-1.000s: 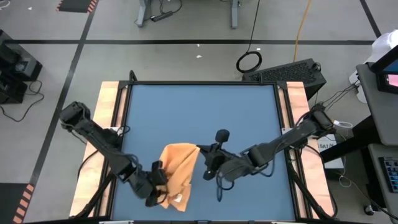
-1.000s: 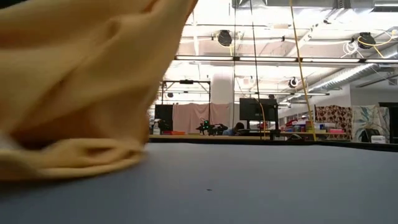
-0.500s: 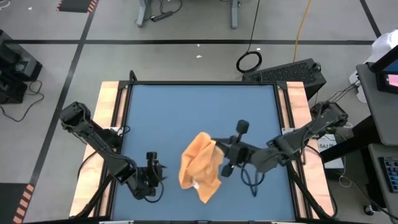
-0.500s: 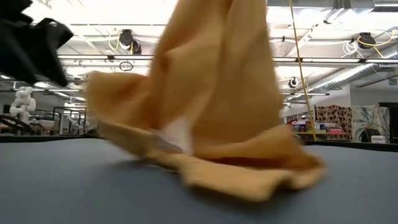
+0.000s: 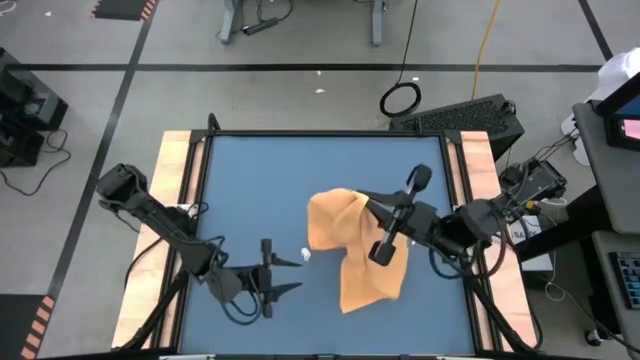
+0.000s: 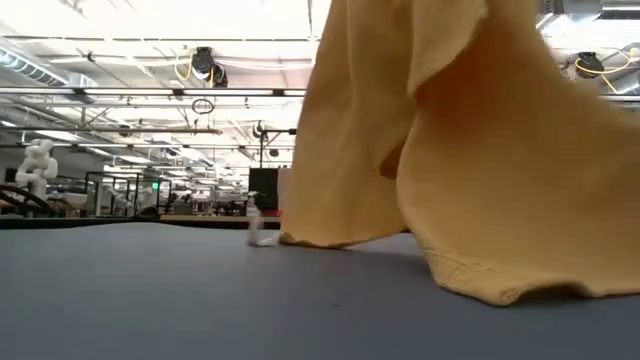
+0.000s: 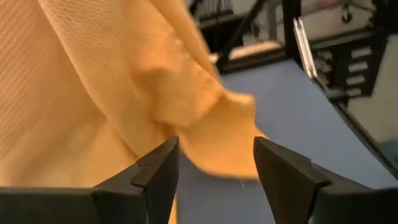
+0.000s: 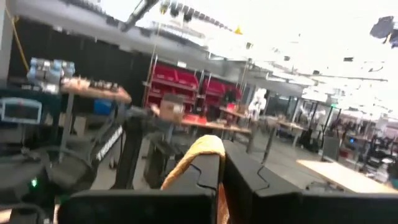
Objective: Roll towel into tight, uniform cylinder
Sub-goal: Fold the orange microfiber cloth
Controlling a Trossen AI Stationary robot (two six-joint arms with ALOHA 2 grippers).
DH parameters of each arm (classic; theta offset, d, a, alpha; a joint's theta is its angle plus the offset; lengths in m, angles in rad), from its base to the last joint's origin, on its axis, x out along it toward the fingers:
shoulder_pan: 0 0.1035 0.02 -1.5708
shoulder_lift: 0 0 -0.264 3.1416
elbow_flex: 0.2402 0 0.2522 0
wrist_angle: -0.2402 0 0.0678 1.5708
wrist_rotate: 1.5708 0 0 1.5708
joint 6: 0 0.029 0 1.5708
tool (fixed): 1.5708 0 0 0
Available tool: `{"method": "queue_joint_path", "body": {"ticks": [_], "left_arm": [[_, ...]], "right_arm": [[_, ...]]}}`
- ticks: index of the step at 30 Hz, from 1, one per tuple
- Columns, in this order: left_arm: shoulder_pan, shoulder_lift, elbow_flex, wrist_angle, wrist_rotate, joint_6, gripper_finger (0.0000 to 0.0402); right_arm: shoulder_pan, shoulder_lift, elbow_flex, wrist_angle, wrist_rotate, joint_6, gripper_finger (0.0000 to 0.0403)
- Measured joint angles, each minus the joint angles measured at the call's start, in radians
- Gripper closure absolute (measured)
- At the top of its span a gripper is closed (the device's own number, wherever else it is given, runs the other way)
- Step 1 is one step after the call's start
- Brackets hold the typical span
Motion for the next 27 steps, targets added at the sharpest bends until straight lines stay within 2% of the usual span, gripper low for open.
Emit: {"method": "queue_joint_path", "body": {"ticks": [3, 6, 9, 12, 16, 20, 24, 27], "left_arm": [[0.037, 0.029, 0.000, 0.018, 0.013, 0.029, 0.0190], [0.078, 0.102, 0.000, 0.067, 0.070, 0.022, 0.0188], [0.107, 0.225, 0.000, 0.219, 0.120, 0.032, 0.0174], [0.121, 0.344, 0.005, 0.389, 0.119, 0.073, 0.0149], [0.128, 0.450, 0.037, 0.518, 0.047, 0.127, 0.0110], [0.151, 0.544, 0.098, 0.529, -0.064, 0.268, 0.0080], [0.177, 0.619, 0.163, 0.527, -0.181, 0.397, 0.0070], [0.188, 0.650, 0.208, 0.529, -0.288, 0.424, 0.0073]], "right_arm": [[-0.017, 0.000, 0.000, -0.021, 0.000, 0.013, 0.0397], [-0.033, 0.009, 0.000, -0.046, 0.001, 0.039, 0.0397], [-0.045, 0.021, 0.000, -0.048, 0.000, 0.042, 0.0397], [-0.057, 0.036, 0.000, -0.048, 0.001, 0.041, 0.0397], [-0.057, 0.046, 0.000, -0.055, 0.035, 0.031, 0.0397], [-0.057, 0.048, 0.000, -0.076, 0.053, 0.043, 0.0397], [-0.056, 0.048, 0.000, -0.126, 0.053, 0.103, 0.0397], [-0.056, 0.048, 0.000, -0.187, 0.053, 0.154, 0.0397]]}}
